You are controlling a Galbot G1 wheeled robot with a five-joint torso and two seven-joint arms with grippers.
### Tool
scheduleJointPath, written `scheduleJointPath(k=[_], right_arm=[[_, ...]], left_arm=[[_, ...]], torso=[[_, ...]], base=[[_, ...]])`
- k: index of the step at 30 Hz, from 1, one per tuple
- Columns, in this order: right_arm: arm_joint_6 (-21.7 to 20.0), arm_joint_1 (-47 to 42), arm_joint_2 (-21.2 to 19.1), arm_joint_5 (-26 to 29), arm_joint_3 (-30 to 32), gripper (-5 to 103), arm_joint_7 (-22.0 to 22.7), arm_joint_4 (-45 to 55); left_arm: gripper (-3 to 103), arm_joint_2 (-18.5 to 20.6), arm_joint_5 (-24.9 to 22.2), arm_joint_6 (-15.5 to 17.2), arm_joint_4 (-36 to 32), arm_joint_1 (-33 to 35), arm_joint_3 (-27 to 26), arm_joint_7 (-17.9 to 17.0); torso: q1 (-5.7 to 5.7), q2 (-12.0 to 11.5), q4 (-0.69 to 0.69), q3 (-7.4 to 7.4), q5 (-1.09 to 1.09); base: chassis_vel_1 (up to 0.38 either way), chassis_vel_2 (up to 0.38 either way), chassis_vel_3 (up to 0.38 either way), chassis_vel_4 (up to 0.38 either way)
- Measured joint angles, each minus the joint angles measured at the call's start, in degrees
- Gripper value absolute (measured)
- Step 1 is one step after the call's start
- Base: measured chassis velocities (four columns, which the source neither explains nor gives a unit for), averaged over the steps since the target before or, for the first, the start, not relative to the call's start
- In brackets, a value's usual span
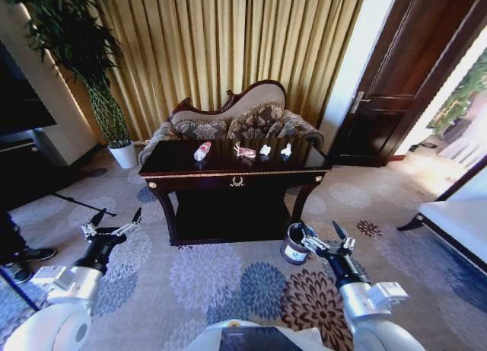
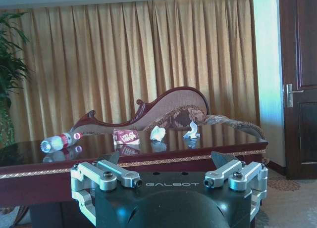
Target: Move to the front of the table and place the trash on the table into the trash bin.
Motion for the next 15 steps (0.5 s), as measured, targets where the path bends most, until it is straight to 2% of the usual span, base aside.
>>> scheduleJointPath(k=[15], right_arm=[[0.0,0.26,0.06,-0.07,-0.19,100,-0.06,0.0]], left_arm=[[100,0.34,-0.1,-0.2,0.07,-0.09,-0.27,0.04]], torso=[[0.0,0.0,-0.01,0.0,-0.02]], base=[[-0.199,0.209,0.198,-0.221]])
